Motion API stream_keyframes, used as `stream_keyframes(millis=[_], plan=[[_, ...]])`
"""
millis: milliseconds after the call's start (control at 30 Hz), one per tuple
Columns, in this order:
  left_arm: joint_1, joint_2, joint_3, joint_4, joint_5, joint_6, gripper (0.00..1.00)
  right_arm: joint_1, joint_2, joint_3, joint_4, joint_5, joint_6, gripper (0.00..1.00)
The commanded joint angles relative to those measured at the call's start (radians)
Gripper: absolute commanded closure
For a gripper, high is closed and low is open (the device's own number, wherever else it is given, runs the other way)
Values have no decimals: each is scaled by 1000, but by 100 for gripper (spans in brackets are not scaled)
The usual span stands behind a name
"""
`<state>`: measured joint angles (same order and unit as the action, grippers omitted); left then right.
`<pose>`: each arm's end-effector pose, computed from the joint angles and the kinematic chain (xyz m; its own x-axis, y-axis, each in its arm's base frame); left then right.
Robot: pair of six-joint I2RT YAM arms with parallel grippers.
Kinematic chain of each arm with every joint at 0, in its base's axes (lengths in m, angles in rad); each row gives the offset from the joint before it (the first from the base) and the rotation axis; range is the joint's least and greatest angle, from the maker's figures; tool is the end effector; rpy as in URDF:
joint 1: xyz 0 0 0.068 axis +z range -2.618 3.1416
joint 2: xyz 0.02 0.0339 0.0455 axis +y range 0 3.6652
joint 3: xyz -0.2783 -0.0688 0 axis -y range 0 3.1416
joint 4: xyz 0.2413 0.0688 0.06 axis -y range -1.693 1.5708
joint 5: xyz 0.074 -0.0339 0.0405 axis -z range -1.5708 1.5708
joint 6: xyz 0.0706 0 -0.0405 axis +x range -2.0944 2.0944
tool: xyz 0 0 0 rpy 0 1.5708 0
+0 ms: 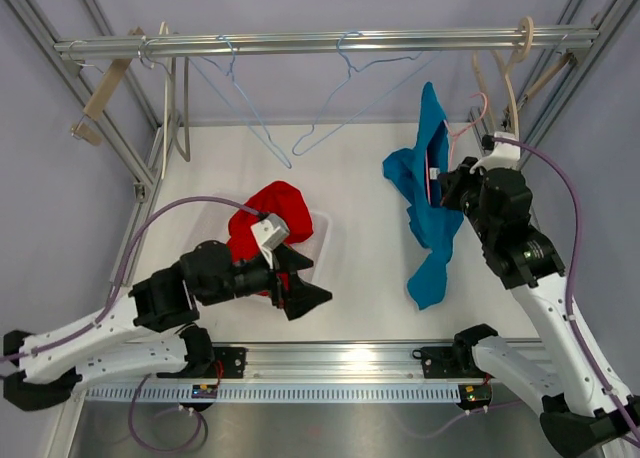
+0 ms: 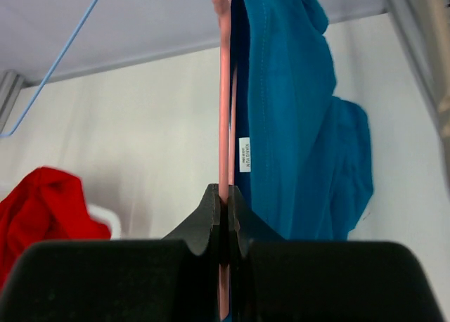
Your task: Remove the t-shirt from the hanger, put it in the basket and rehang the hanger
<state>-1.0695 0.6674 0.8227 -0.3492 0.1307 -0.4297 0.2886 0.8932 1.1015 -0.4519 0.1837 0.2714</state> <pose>0.0745 -0.1551 0.3546 -0.4720 0.0018 -0.8816 0.8077 0.4016 -0.4316 0.2034 0.0469 0.4043 -0.2522 0.2001 -0.9468 -0.0439 0.9750 0.2177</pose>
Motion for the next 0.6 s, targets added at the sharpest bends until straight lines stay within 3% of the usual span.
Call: stream_keyframes(millis=[0,233,567], plan=[[-179,104,96,111,-206,54,1,101,-92,3,71,135,86,100],[-360,432,245,254,-267,121,1,167,-140,11,48,180,127,100],[-383,822,524,297,-341,190,1,169,-211,67,-7,119,150,100]])
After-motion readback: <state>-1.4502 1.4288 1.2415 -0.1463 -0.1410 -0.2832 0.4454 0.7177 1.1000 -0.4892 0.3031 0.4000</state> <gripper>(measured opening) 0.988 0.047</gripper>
